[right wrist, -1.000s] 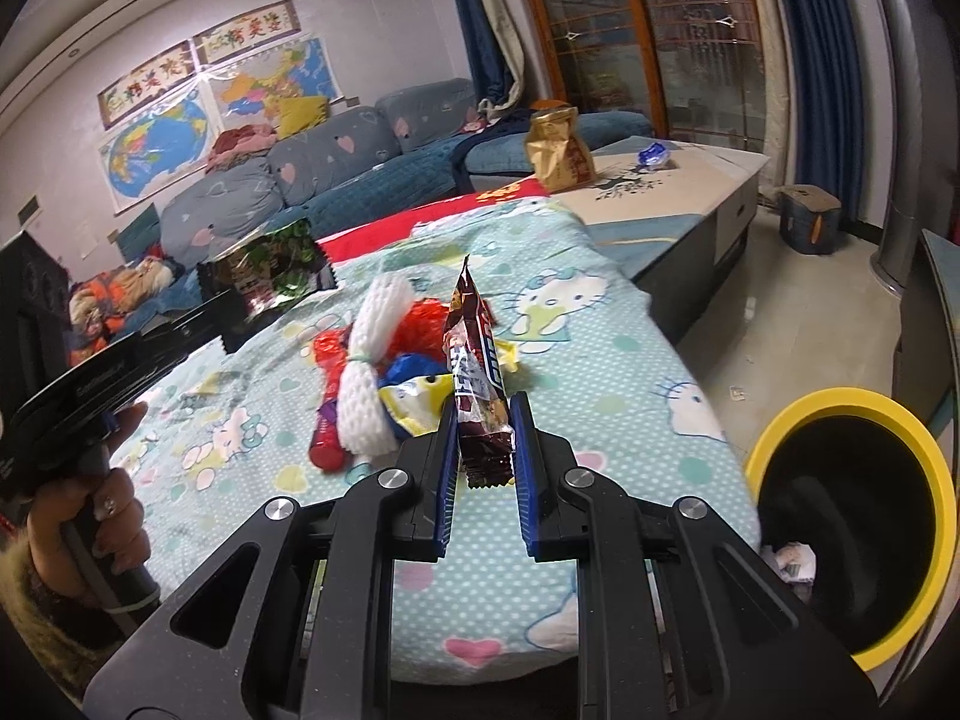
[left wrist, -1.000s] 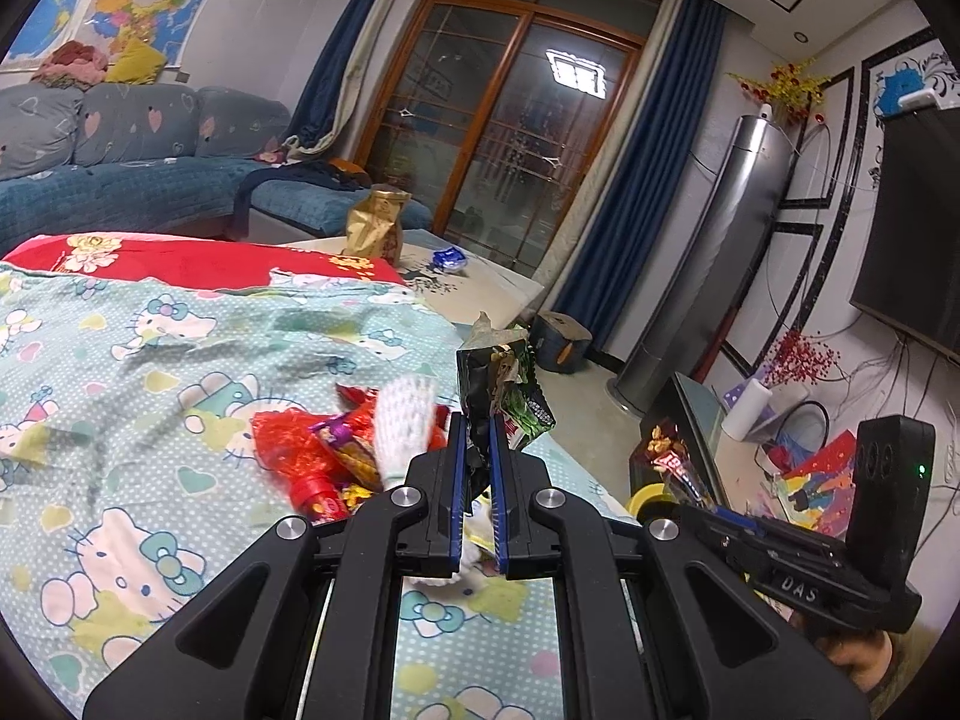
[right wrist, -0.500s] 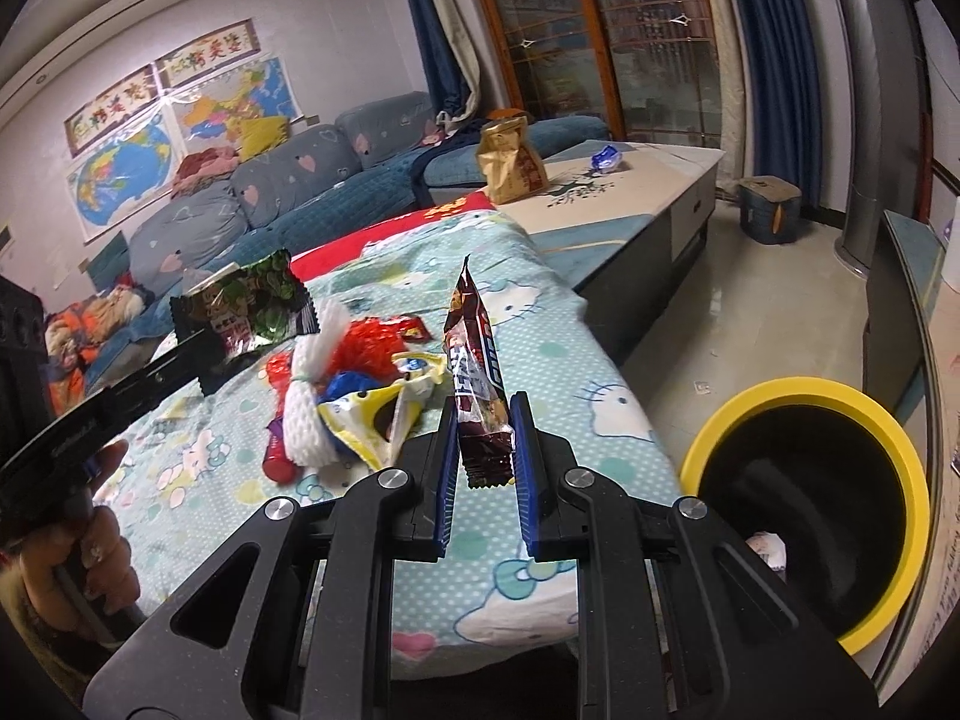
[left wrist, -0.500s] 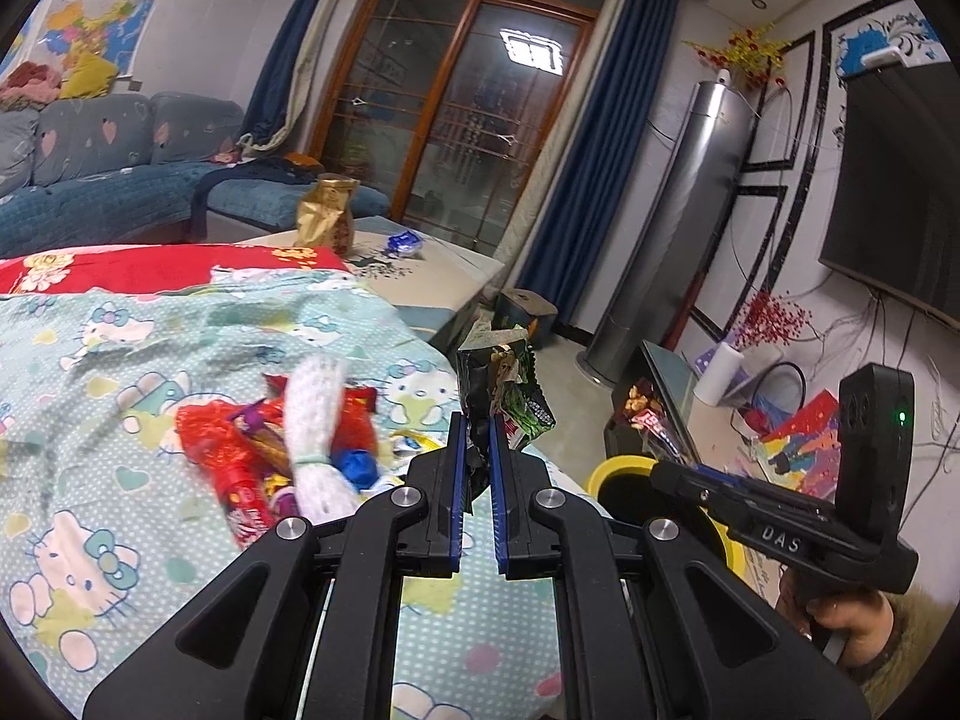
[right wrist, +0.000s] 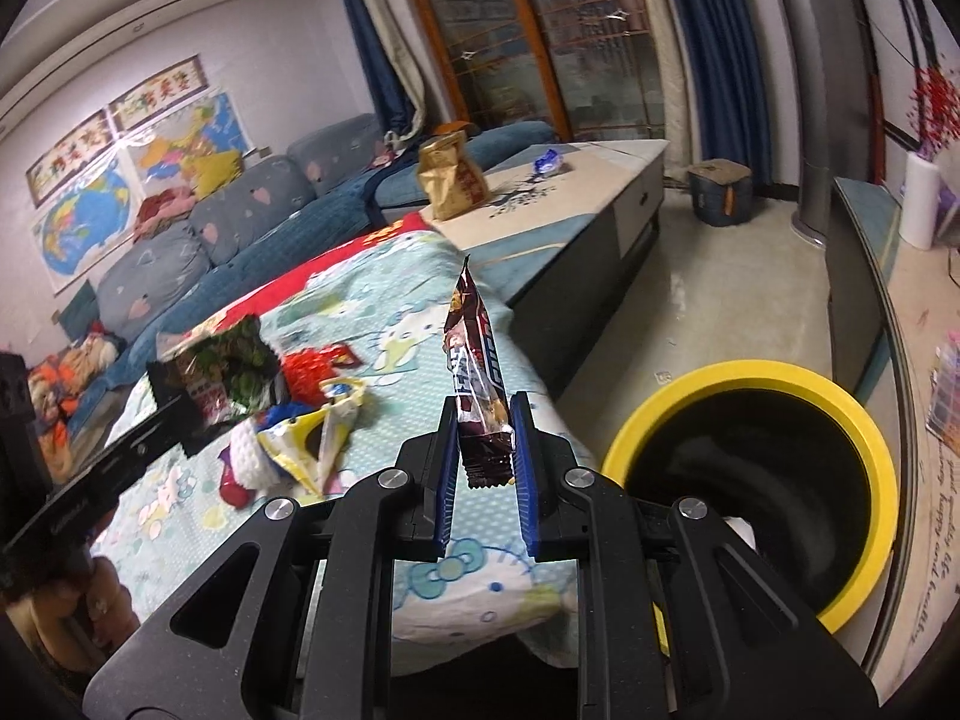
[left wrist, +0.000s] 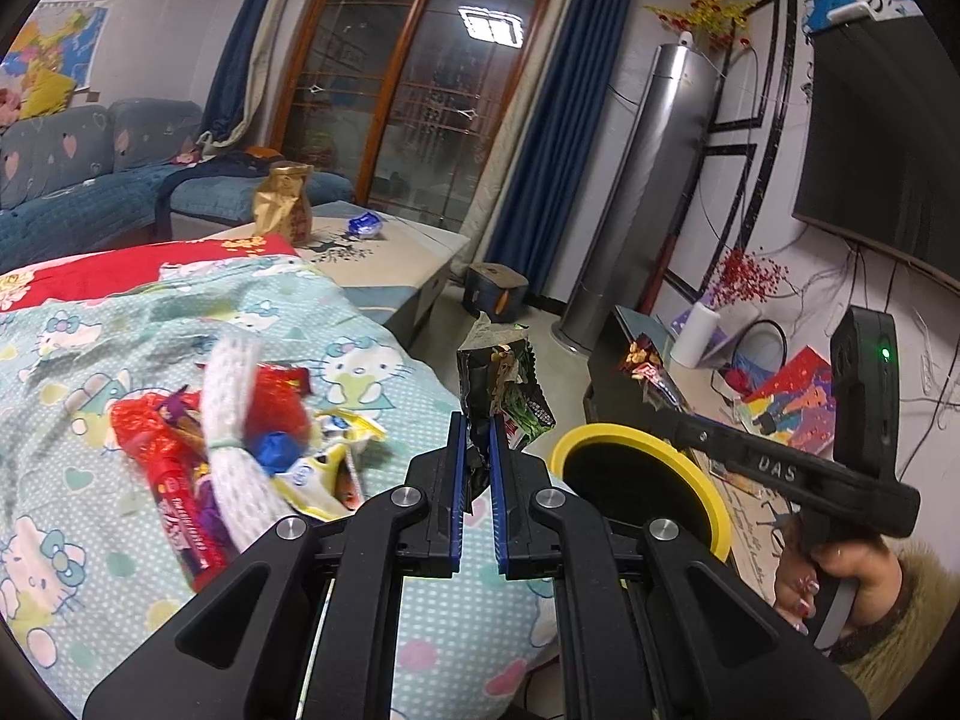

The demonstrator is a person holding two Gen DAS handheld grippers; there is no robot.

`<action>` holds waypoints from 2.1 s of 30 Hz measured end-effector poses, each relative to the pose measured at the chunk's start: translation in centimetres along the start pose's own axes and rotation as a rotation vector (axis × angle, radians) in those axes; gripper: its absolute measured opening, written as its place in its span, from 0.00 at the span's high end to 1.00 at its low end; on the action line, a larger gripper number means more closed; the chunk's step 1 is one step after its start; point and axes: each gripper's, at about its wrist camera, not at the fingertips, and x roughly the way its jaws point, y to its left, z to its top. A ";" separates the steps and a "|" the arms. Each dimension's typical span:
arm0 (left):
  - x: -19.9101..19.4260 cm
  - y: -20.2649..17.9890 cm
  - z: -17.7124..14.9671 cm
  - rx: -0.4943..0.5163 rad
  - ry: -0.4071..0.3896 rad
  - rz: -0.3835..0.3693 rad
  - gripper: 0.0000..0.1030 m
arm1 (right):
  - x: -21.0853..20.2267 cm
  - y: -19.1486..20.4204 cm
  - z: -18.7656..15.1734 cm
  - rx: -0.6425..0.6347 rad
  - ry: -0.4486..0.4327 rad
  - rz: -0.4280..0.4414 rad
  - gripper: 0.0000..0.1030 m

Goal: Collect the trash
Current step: 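Carry the candy bar wrapper and green packet over the yellow bin with both tools, then open both tools to drop the wrappers into the yellow bin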

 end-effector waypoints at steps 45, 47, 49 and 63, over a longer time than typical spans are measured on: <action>12.6 -12.5 -5.7 0.231 0.255 -0.169 0.93 | 2.0 -17.8 -3.4 0.382 0.092 -0.300 0.88; 13.3 -13.0 -6.1 0.246 0.268 -0.169 0.93 | 2.0 -18.1 -3.6 0.394 0.100 -0.306 0.88; 14.0 -13.4 -6.2 0.259 0.281 -0.170 0.93 | 2.1 -18.6 -3.8 0.410 0.107 -0.307 0.87; 15.2 -13.0 -6.2 0.205 0.248 -0.209 0.10 | 0.2 -19.9 -3.7 0.458 0.031 -0.387 0.40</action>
